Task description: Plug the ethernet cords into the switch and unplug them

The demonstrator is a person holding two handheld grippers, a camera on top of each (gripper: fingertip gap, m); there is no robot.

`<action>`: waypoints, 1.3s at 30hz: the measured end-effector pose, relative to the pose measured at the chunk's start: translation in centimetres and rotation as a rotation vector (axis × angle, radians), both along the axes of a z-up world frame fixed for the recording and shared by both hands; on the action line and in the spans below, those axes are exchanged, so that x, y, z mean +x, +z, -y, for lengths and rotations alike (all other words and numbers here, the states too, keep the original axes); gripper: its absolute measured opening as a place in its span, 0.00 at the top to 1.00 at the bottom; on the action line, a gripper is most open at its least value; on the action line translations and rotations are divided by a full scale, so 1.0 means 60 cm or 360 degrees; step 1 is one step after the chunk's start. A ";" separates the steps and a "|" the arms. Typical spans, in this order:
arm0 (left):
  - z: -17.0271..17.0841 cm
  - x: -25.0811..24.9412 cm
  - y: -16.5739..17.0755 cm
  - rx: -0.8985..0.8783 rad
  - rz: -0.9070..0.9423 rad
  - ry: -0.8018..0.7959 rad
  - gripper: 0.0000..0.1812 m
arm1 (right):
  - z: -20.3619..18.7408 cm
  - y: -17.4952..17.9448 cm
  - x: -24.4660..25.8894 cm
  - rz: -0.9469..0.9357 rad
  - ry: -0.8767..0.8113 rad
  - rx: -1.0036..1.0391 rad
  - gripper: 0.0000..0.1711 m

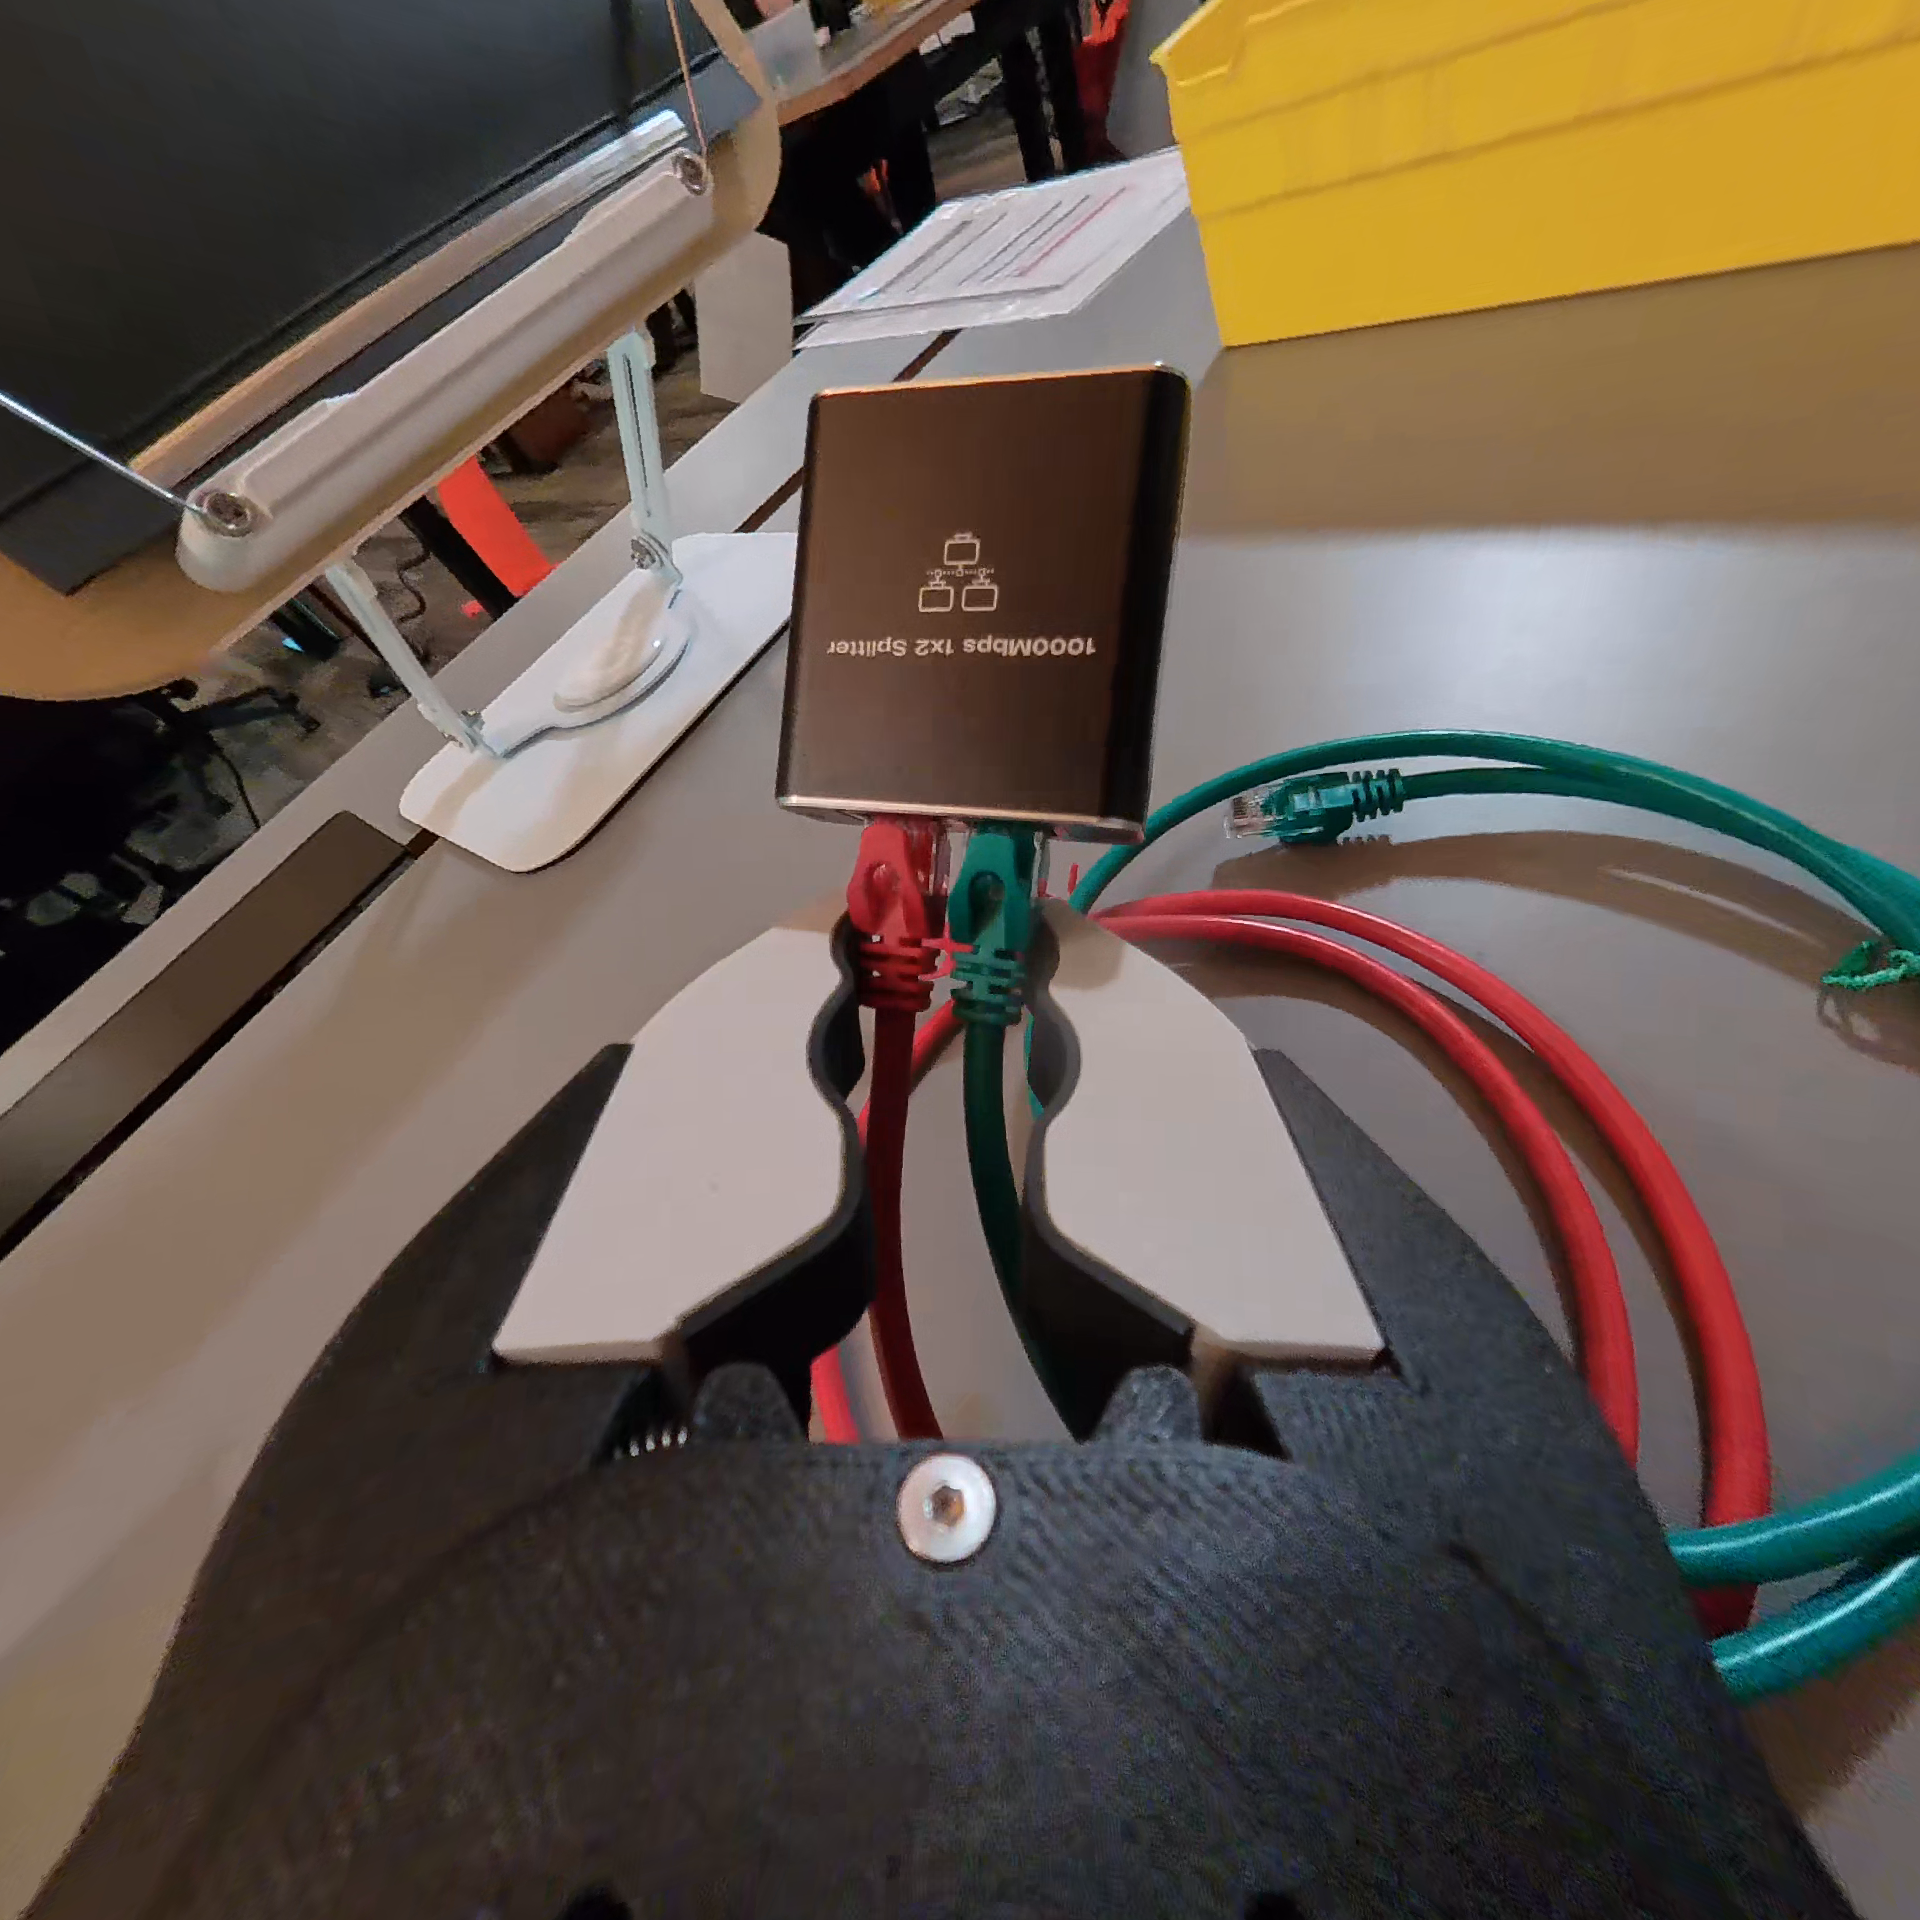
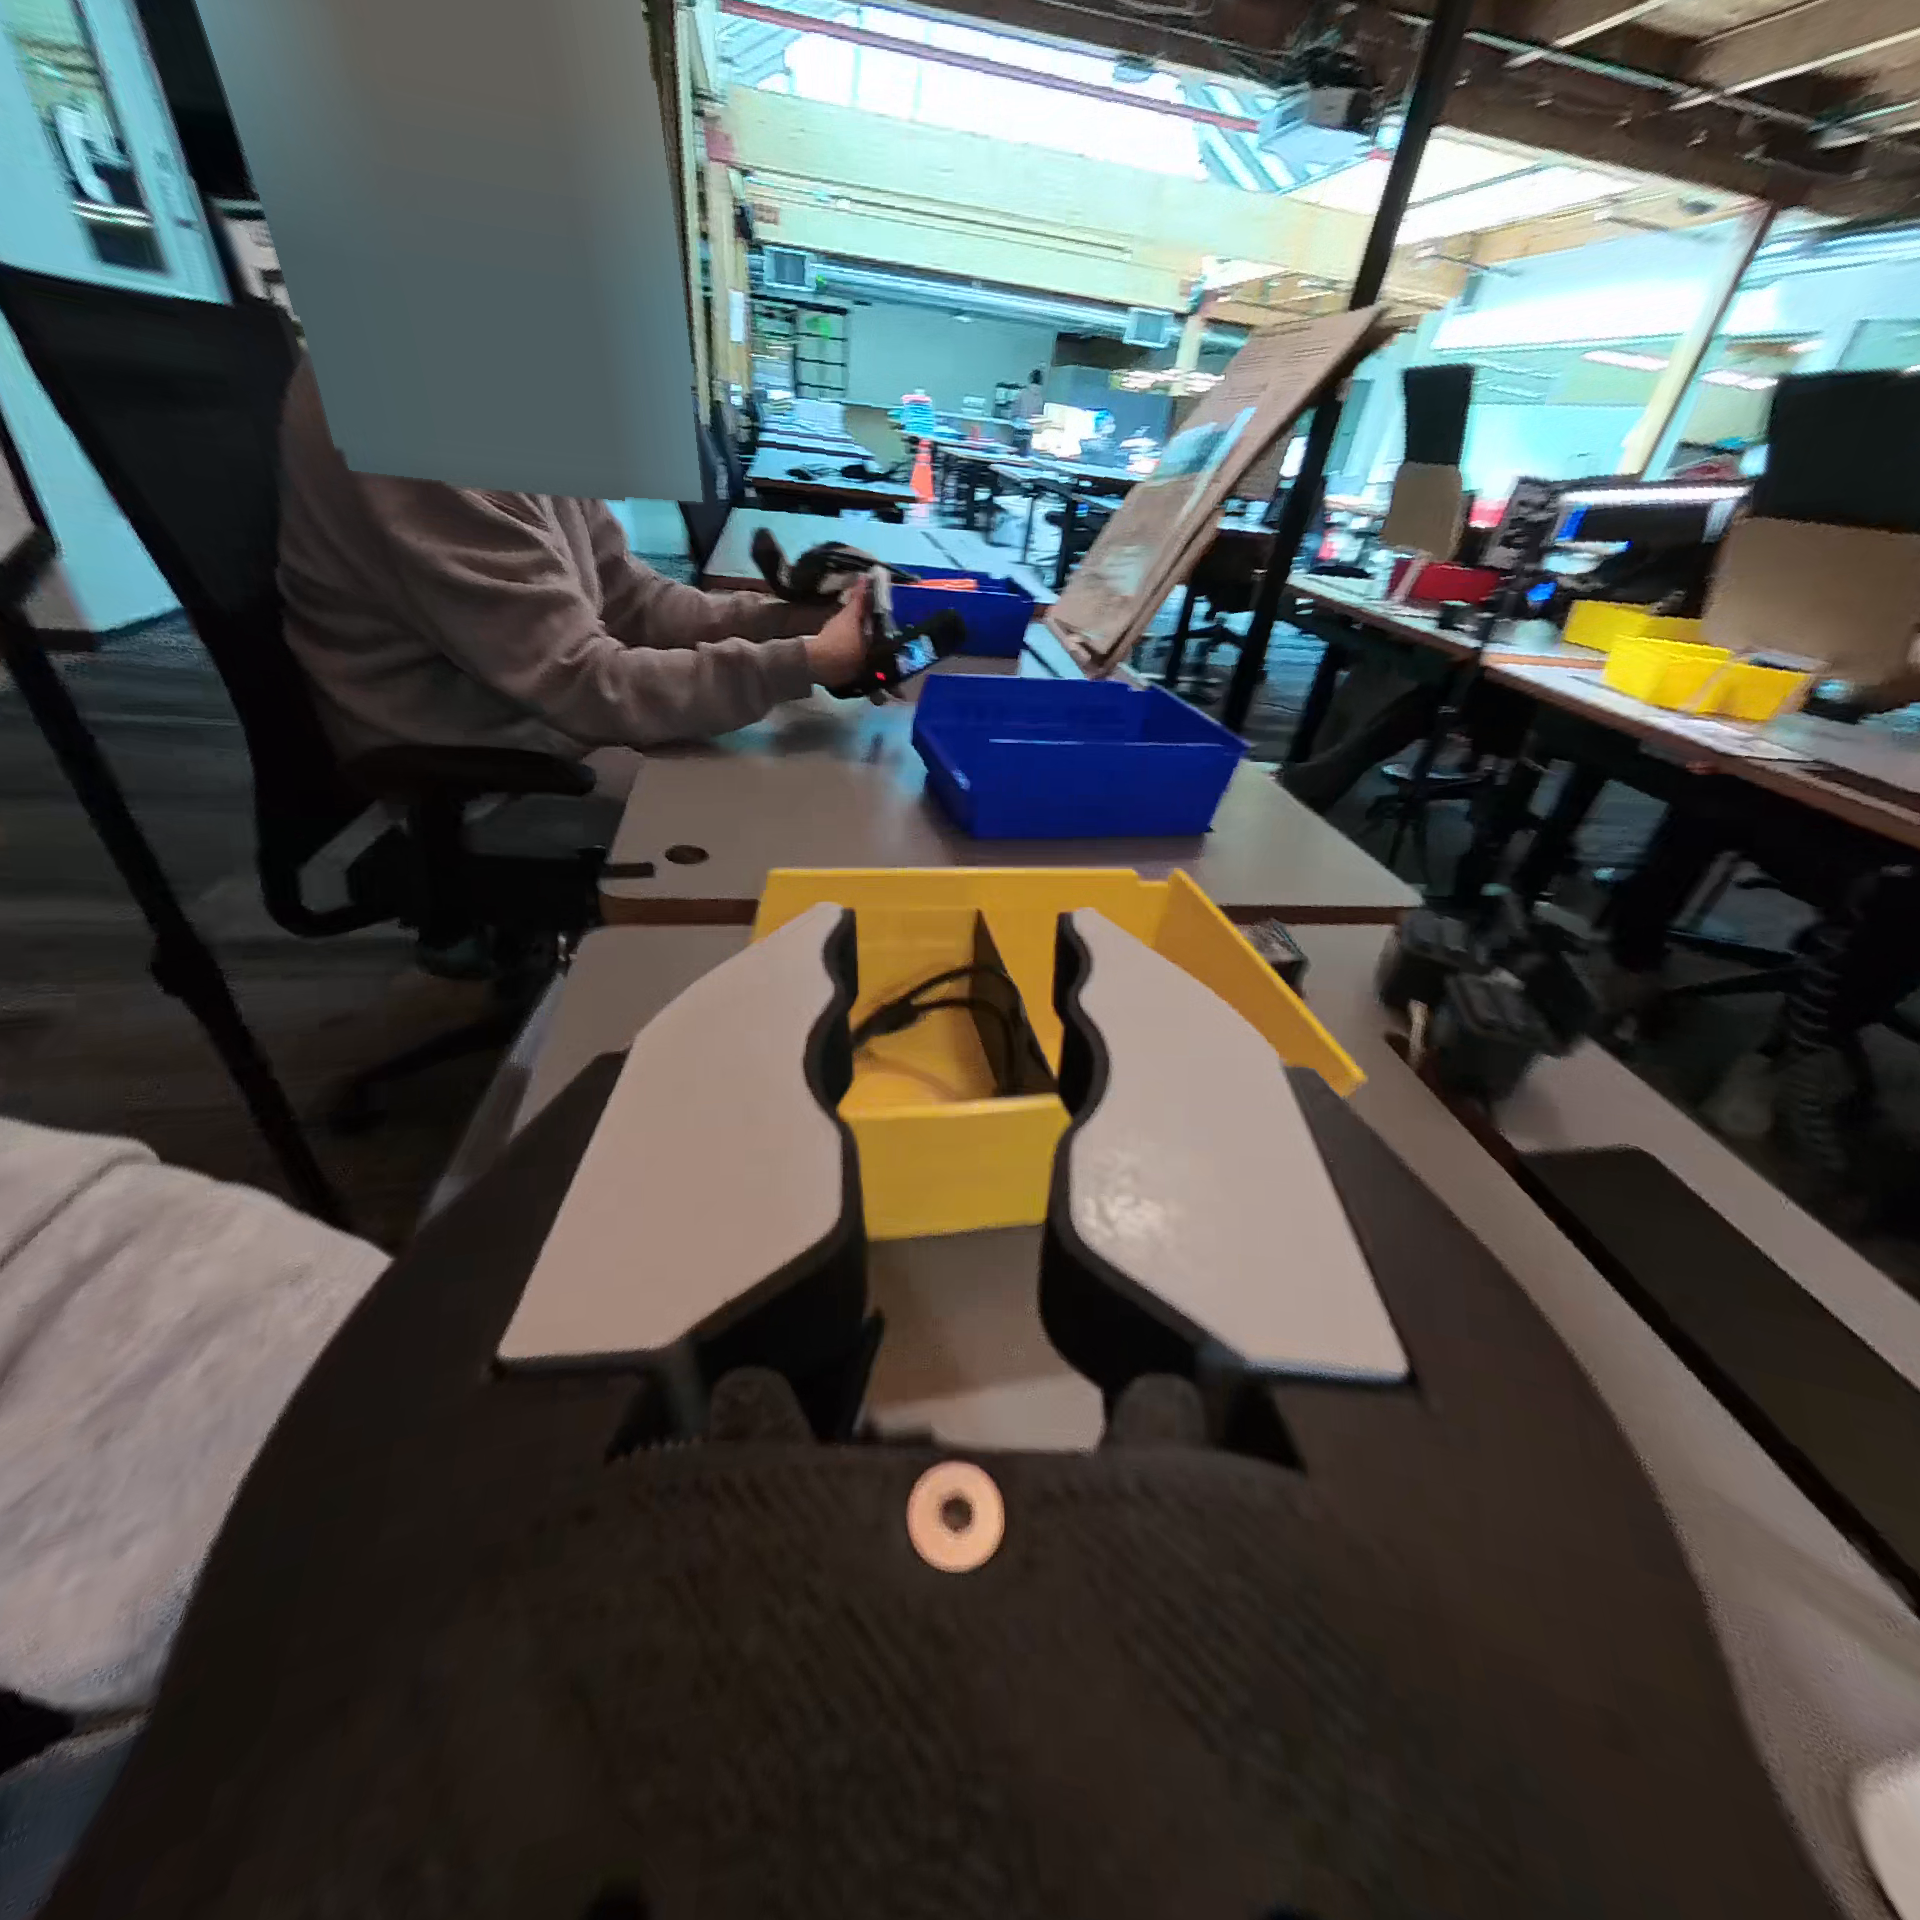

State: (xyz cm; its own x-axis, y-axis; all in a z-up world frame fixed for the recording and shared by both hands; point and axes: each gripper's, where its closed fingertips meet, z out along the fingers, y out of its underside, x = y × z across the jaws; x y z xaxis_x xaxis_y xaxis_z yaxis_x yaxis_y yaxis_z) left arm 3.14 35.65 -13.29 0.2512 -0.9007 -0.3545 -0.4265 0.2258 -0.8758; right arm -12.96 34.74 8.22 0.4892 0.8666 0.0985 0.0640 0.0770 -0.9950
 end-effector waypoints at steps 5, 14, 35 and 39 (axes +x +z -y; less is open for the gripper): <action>-0.001 0.004 0.000 0.0049 -0.0006 -0.0021 0.86 | -0.099 -0.028 -0.104 0.0395 0.0124 -0.0205 0.78; -0.001 0.009 -0.012 0.0177 -0.0100 -0.0049 0.85 | -0.215 -0.171 -0.253 0.1441 0.0202 -0.0072 0.78; -0.003 0.010 -0.016 0.0223 -0.0132 -0.0041 0.86 | -0.282 0.075 -0.203 0.0941 -0.0178 0.0197 0.96; -0.002 0.011 -0.018 0.0238 -0.0146 -0.0042 0.85 | -0.276 0.187 -0.048 0.0777 -0.0470 0.0302 0.97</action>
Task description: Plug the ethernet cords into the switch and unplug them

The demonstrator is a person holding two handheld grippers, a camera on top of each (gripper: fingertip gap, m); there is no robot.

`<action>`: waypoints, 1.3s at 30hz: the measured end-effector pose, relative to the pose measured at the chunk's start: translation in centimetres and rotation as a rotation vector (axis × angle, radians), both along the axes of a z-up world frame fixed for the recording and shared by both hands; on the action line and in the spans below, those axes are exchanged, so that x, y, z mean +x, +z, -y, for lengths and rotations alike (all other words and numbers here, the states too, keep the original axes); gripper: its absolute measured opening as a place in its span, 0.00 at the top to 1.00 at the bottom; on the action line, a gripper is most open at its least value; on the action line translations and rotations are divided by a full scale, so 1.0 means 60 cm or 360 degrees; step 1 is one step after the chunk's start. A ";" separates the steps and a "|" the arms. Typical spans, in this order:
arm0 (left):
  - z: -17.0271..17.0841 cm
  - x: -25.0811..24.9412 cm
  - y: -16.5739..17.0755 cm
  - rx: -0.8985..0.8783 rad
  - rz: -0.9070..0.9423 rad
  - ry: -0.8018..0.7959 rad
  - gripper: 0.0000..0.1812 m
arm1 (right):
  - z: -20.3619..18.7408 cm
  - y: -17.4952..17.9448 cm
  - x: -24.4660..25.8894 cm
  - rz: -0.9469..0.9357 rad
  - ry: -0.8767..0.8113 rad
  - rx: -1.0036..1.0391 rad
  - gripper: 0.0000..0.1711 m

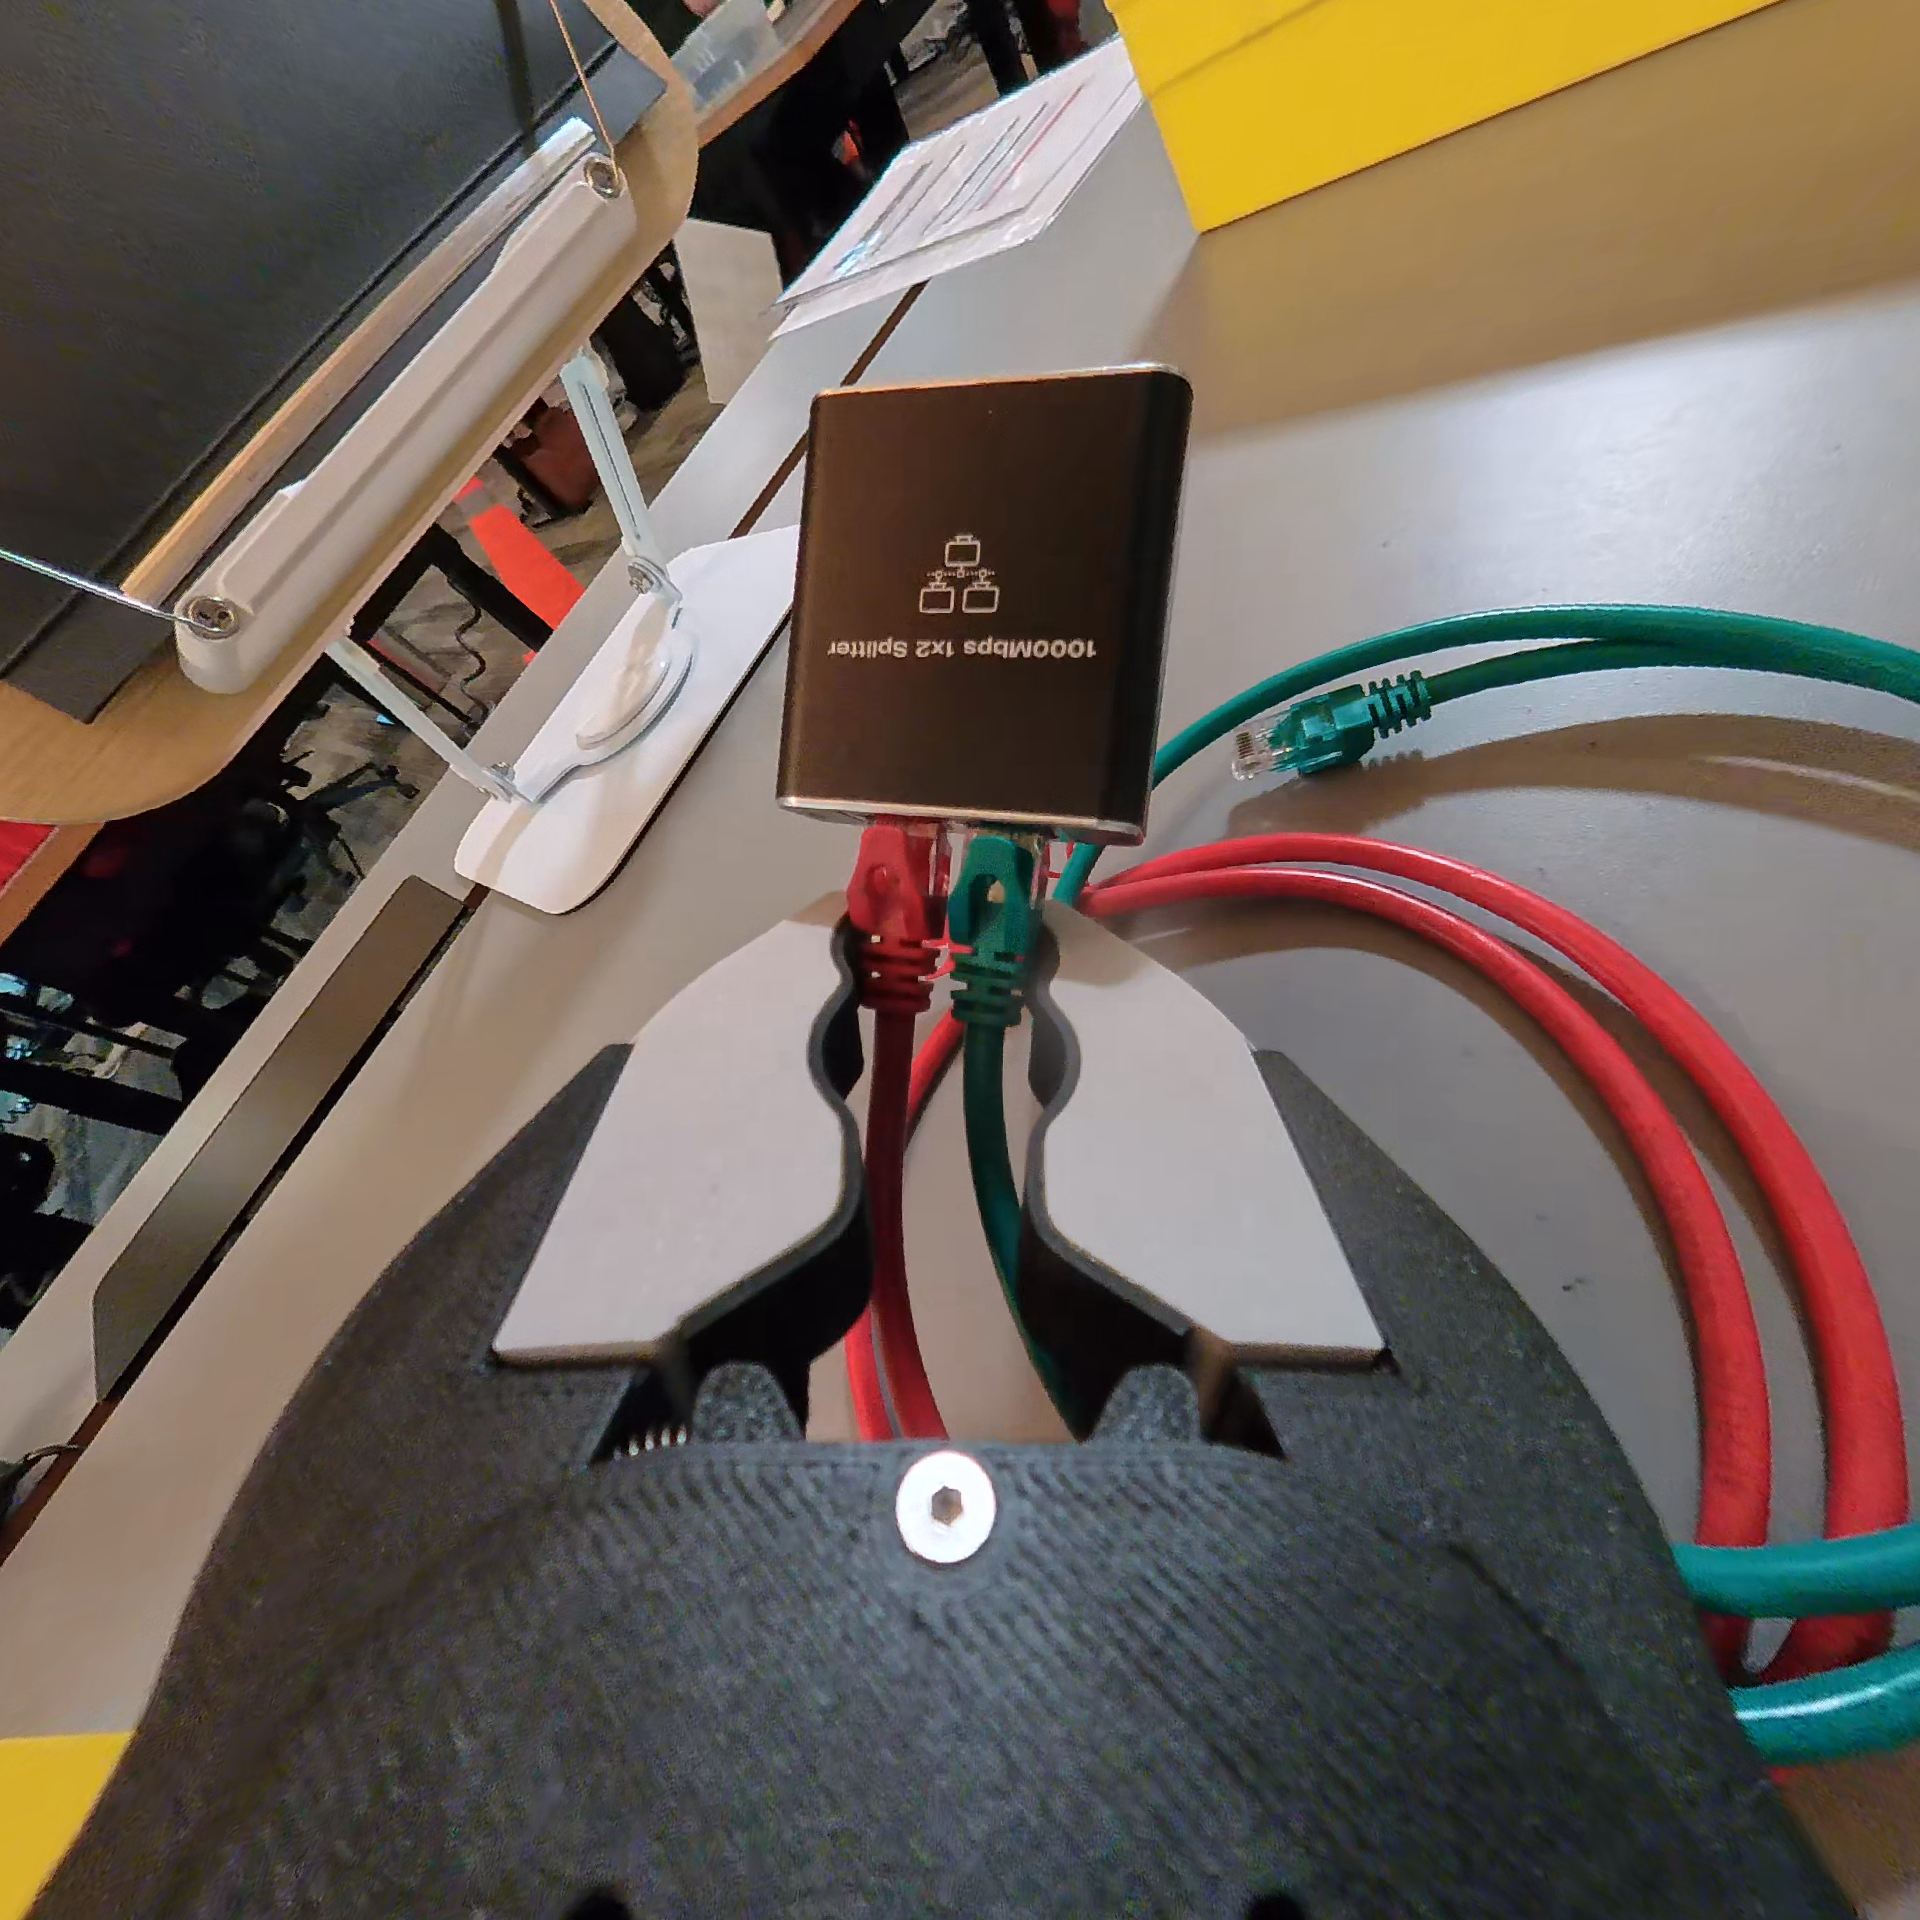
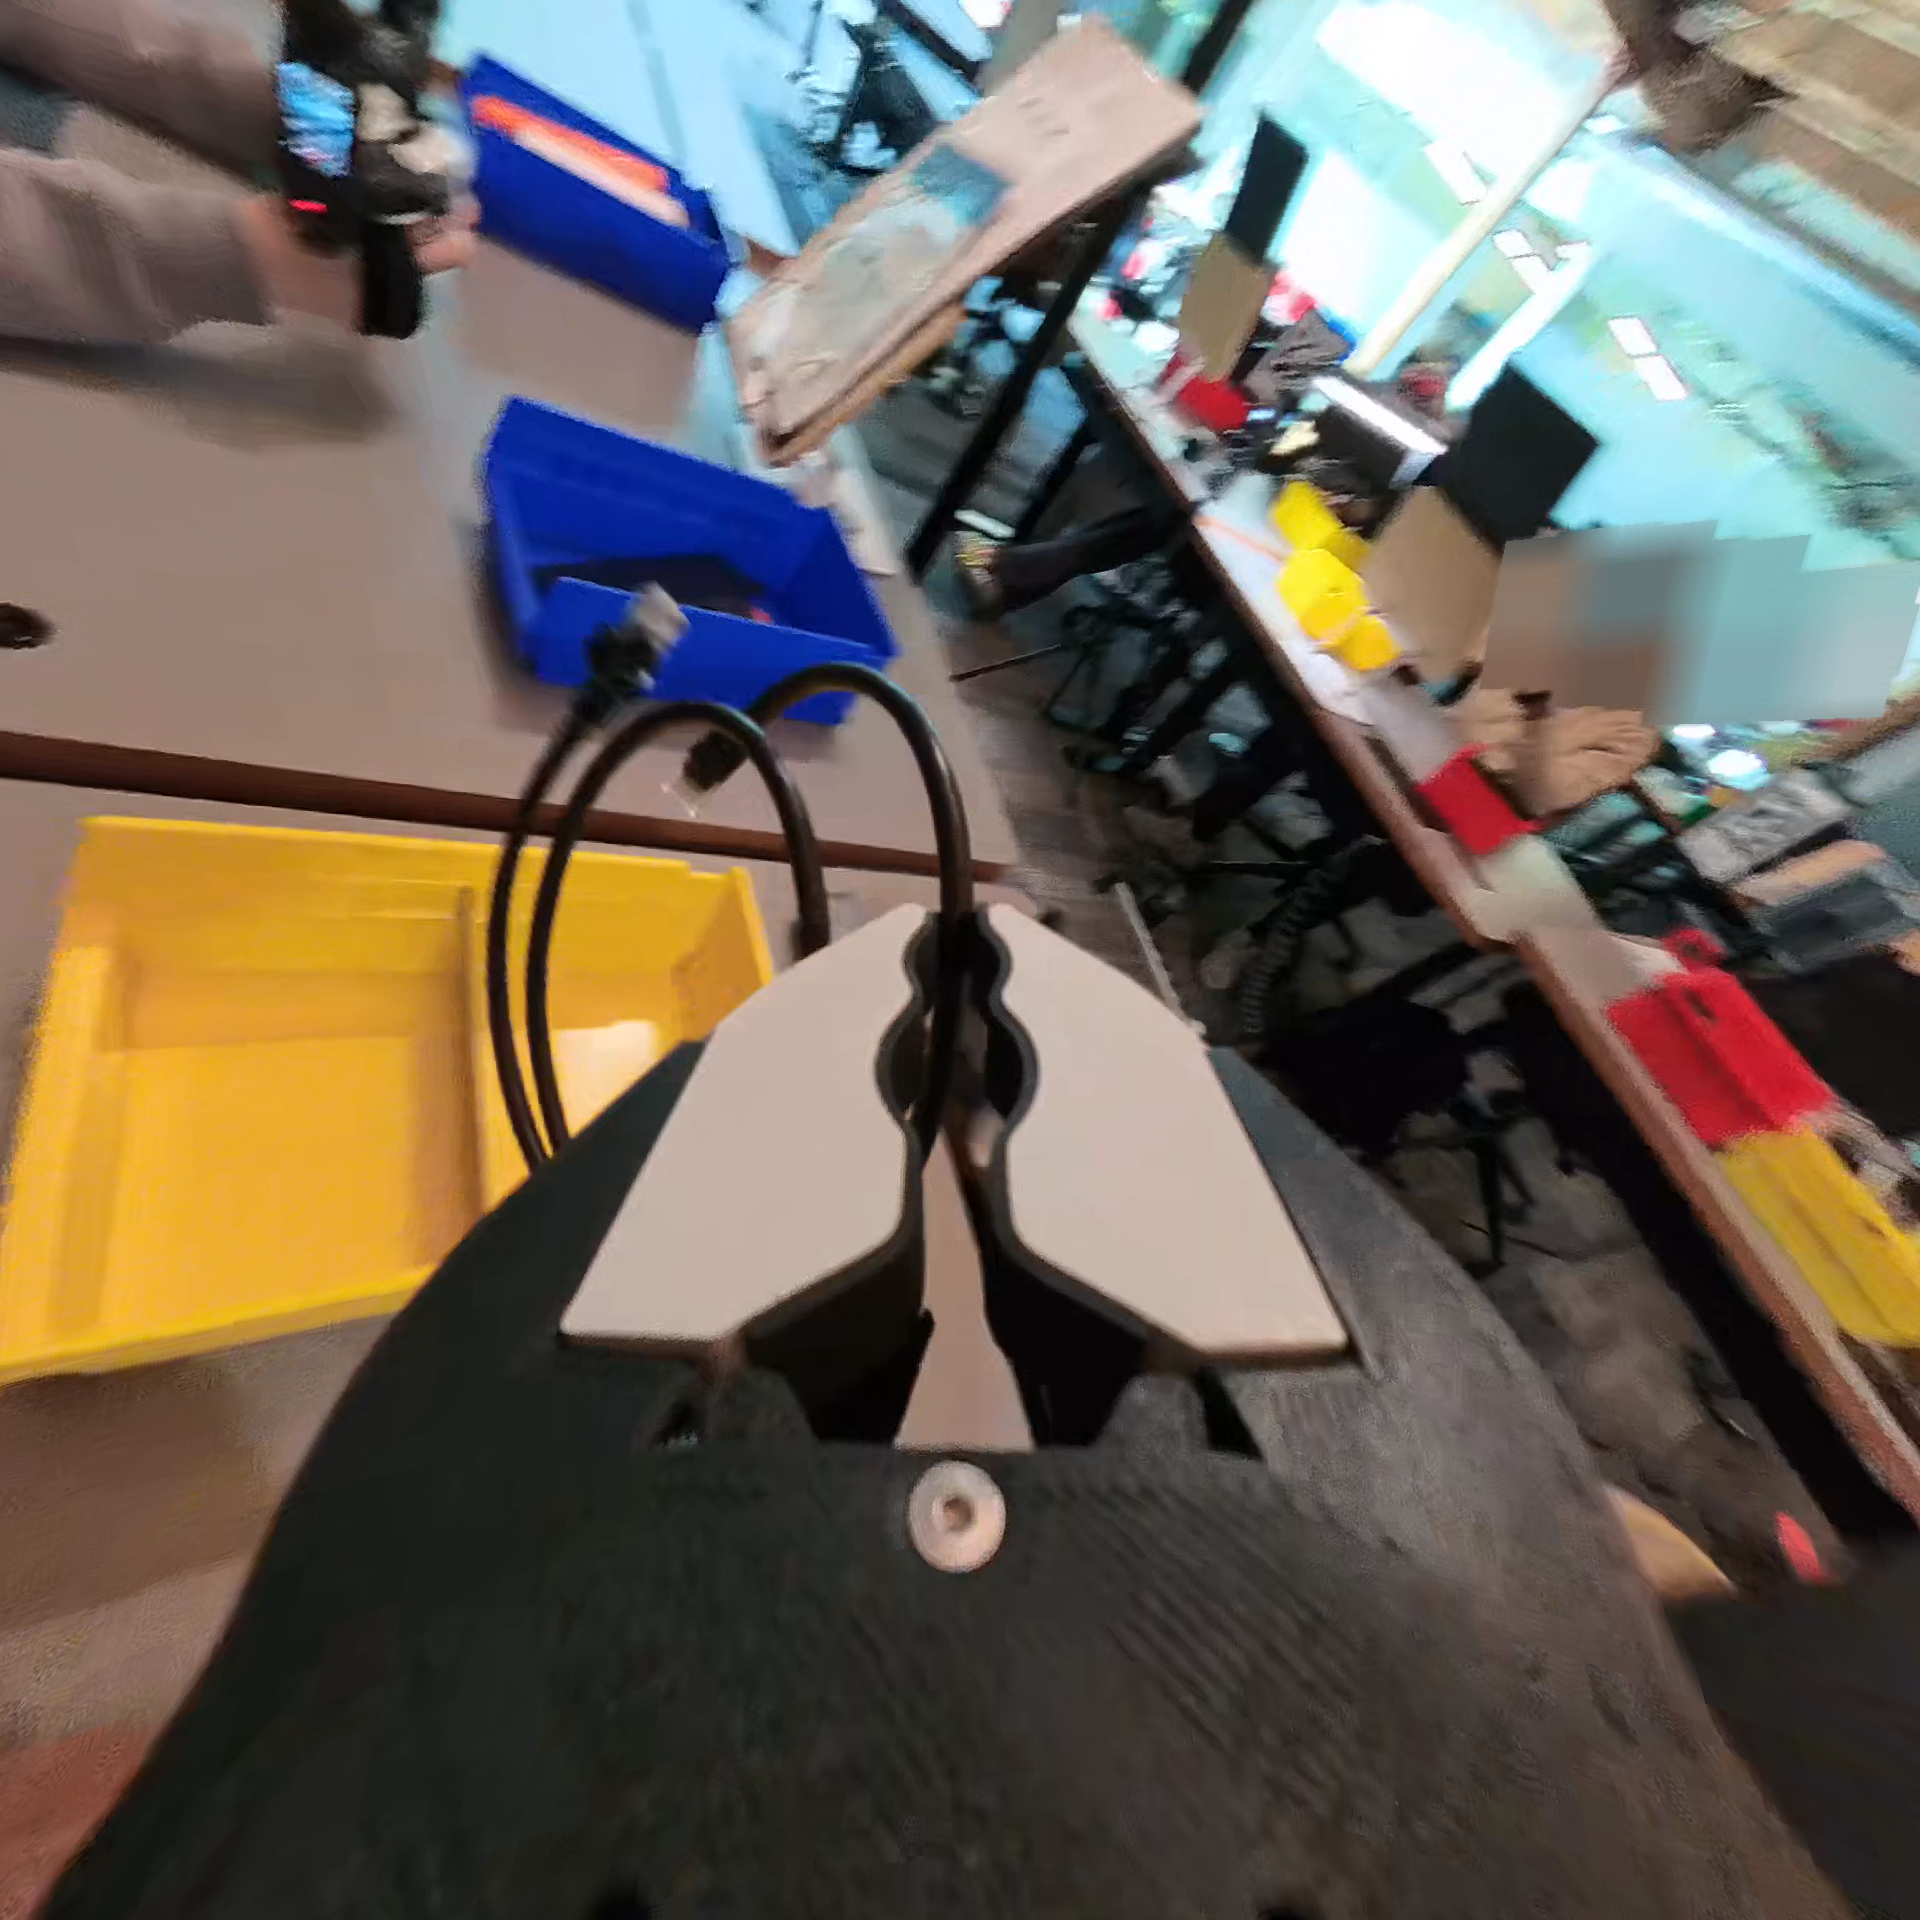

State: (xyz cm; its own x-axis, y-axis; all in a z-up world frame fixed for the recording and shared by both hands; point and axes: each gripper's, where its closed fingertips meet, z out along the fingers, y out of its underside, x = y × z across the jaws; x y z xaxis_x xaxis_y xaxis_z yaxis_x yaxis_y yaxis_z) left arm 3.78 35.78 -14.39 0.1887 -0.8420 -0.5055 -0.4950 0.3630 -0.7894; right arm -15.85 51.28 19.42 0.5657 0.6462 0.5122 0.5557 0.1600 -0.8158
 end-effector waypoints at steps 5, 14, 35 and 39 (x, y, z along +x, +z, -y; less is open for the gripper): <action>-0.002 0.000 0.000 0.0017 0.0000 0.0010 0.85 | 0.030 0.032 0.258 -0.0005 -0.0492 0.0160 0.97; 0.001 0.004 -0.009 0.0062 -0.0068 0.0002 0.86 | 0.208 -0.186 0.576 0.0465 -0.1051 0.0269 0.97; -0.005 0.008 -0.028 0.0143 -0.0203 0.0057 0.85 | 0.561 -0.522 0.515 -0.0087 -0.0564 -0.0327 0.73; -0.005 0.008 -0.027 0.0147 -0.0197 0.0057 0.85 | 0.542 -0.486 0.502 -0.0651 -0.0553 -0.0436 0.83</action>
